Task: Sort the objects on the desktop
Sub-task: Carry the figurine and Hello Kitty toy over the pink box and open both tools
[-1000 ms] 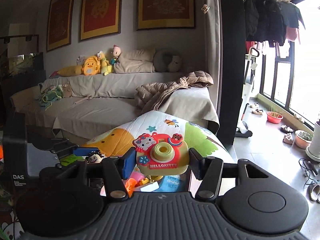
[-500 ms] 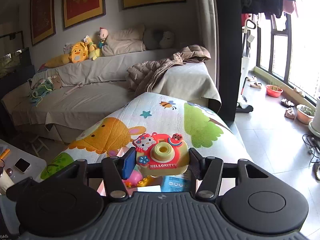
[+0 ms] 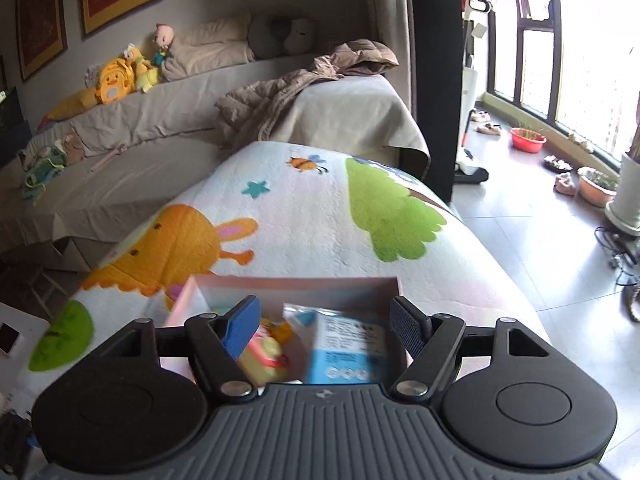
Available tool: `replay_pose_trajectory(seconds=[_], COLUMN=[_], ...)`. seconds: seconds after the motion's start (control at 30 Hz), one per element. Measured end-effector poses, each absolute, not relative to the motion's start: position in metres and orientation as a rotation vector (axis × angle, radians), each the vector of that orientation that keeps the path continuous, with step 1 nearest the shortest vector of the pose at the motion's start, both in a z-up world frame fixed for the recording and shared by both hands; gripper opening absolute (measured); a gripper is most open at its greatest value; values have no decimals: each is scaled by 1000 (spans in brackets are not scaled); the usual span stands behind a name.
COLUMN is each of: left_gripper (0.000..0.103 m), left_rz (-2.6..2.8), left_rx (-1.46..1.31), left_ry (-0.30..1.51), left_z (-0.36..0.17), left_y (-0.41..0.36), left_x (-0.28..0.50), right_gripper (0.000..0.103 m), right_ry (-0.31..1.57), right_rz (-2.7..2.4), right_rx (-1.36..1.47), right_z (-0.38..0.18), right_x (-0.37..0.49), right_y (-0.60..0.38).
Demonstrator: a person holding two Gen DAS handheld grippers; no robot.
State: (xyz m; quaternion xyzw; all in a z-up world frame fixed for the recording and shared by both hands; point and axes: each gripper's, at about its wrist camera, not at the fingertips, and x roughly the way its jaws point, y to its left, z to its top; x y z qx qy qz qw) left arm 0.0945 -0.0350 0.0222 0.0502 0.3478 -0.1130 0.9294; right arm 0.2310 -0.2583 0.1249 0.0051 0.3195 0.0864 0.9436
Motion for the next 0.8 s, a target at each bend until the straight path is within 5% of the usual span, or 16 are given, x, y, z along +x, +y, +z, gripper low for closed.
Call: replay_pose_trajectory(seconds=[0.8], left_gripper=[102], left_rz=[-227], left_rx=[68], left_ry=[736], left_z=[22], left_y=[-37], left_x=[95], right_gripper=[65], right_ry=[809], right_rz=[387], right_rx=[-165], right_z=[85], right_x=[223], right_y=[-220])
